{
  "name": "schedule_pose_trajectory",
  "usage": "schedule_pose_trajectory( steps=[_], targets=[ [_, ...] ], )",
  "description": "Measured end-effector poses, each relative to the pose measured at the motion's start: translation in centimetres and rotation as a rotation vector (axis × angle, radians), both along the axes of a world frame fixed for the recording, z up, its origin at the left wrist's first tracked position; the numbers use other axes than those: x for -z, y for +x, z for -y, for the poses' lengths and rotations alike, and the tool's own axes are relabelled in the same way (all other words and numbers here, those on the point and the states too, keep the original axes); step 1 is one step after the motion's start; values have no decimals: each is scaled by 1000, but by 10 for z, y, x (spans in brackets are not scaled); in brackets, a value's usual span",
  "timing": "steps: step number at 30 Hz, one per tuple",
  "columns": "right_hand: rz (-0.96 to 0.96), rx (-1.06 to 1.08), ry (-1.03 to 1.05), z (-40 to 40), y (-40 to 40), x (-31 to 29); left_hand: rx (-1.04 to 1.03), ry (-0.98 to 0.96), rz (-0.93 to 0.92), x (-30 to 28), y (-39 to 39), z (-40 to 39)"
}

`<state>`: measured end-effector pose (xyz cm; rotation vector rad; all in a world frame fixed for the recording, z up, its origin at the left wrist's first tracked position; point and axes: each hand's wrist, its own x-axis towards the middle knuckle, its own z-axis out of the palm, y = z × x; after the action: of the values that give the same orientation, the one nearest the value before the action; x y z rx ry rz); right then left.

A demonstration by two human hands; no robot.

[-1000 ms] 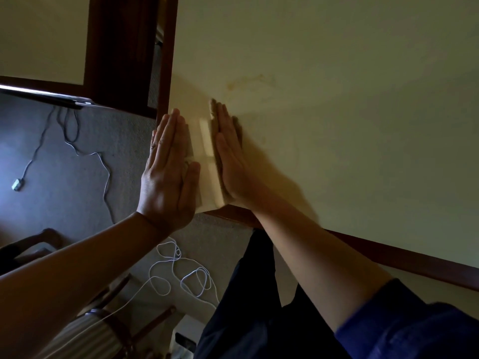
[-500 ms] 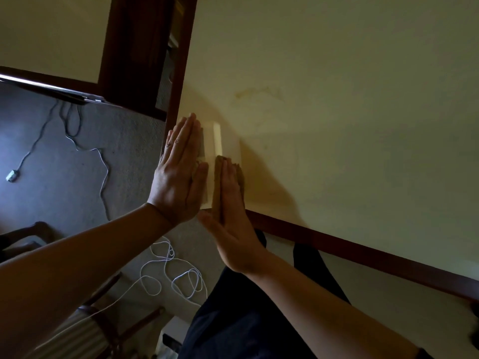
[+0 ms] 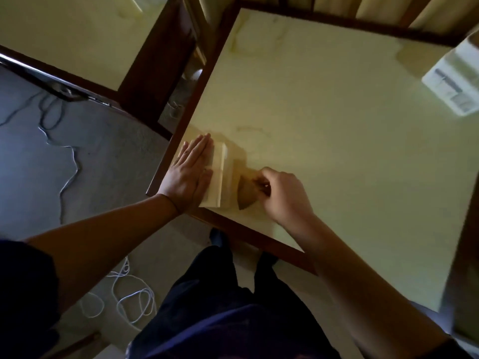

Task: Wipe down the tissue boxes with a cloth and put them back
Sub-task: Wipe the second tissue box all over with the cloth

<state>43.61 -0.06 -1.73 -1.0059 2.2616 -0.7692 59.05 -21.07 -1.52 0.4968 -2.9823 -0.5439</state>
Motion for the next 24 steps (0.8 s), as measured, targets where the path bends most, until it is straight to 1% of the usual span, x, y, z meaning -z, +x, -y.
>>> schedule_pose_trajectory(
  steps=[4, 7, 9, 11, 13, 14, 17, 19, 20, 22, 24],
  targets=[
    [-195, 10, -7, -23, -23, -20, 8, -18, 25, -1, -1, -1],
    [-247, -6, 43, -49, -19, -17, 4, -10, 34, -2, -1, -1],
    [-279, -92, 124, -67, -8, -8, 3, -7, 38, -3, -1, -2],
    [-279, -212, 245, -87, 7, 3, -2, -5, 43, -3, -1, -3],
    [-200, -265, 410, -94, 17, 4, -9, 0, 42, -4, -1, -3],
    [-182, -254, 417, -93, 21, 3, -4, -2, 40, -4, -1, -3],
    [-211, -161, 209, -69, 20, 1, 23, -10, 29, -2, 0, -2],
    [-103, -42, 100, -43, 21, -7, 25, 29, 42, 0, 0, 1],
    [-86, -18, 62, -29, 25, -10, 16, 73, 41, 1, -1, 1],
    [-149, -68, 34, 3, 33, -14, -6, 220, -1, 0, -1, 4],
    [-203, -172, 7, 35, 44, -15, -70, 375, -89, -2, 2, 9]
  ],
)
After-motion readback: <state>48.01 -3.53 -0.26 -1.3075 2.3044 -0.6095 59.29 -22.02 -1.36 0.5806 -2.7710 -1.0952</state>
